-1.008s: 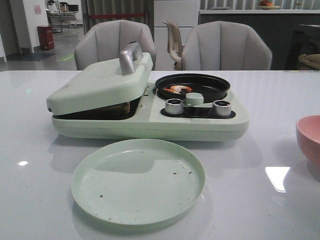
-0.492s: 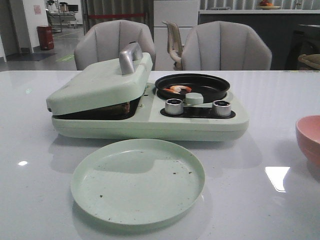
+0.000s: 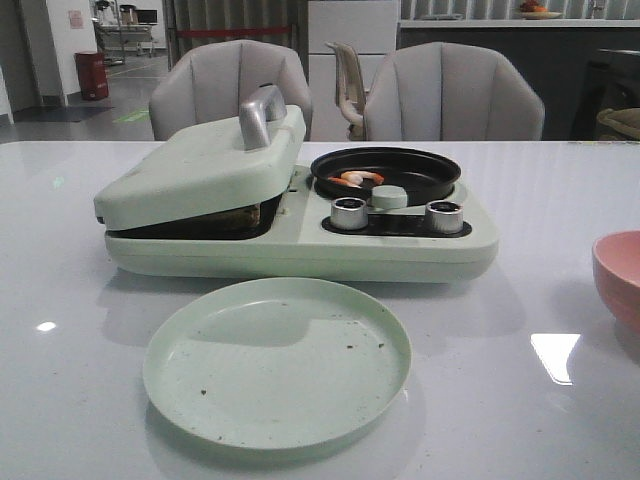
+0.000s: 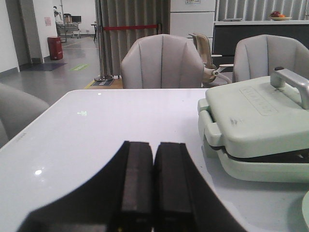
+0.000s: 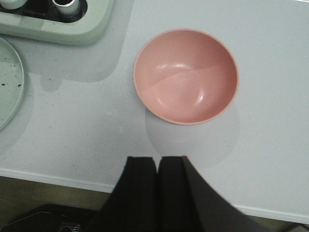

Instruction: Make breakfast with bread and shrimp

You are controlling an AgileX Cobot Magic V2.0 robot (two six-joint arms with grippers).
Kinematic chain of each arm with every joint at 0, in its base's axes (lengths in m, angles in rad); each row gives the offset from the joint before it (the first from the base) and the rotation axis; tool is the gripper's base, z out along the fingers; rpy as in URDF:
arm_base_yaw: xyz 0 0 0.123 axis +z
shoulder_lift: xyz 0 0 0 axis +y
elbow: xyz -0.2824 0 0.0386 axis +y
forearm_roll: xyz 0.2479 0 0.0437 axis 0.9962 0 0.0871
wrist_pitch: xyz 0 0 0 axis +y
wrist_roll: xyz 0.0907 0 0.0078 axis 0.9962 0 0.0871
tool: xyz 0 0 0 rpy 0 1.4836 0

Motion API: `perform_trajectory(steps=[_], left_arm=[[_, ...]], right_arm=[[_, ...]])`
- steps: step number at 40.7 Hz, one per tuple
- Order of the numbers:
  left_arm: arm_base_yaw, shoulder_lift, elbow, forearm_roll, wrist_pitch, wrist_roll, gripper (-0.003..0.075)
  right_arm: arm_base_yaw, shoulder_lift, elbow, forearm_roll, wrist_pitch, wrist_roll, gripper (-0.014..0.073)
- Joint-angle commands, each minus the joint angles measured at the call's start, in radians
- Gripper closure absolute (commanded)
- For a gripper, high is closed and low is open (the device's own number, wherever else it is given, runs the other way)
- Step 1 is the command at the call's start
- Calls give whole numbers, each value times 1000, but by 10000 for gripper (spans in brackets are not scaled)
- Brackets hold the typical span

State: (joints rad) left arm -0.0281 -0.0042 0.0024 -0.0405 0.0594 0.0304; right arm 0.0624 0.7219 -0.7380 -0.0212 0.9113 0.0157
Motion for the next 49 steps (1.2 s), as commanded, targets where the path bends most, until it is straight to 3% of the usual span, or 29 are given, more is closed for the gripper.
perform_trajectory(steps=[1,36,41,49], left_arm=[[-6,-20,5,-11,-93,-9,619],[-6,-20,5,-11,-93,-9,619],[-6,-20,5,-11,-93,-9,619],[-6,-20,5,-11,-93,-9,619]], right_arm=[[2,-6,-26,4,-66,-9,559],[2,-24,-16,-9,-74,-9,559],[-25,-108,56,-21,-212,-9,559],[-78,-316,280,-17,-553,-9,559]])
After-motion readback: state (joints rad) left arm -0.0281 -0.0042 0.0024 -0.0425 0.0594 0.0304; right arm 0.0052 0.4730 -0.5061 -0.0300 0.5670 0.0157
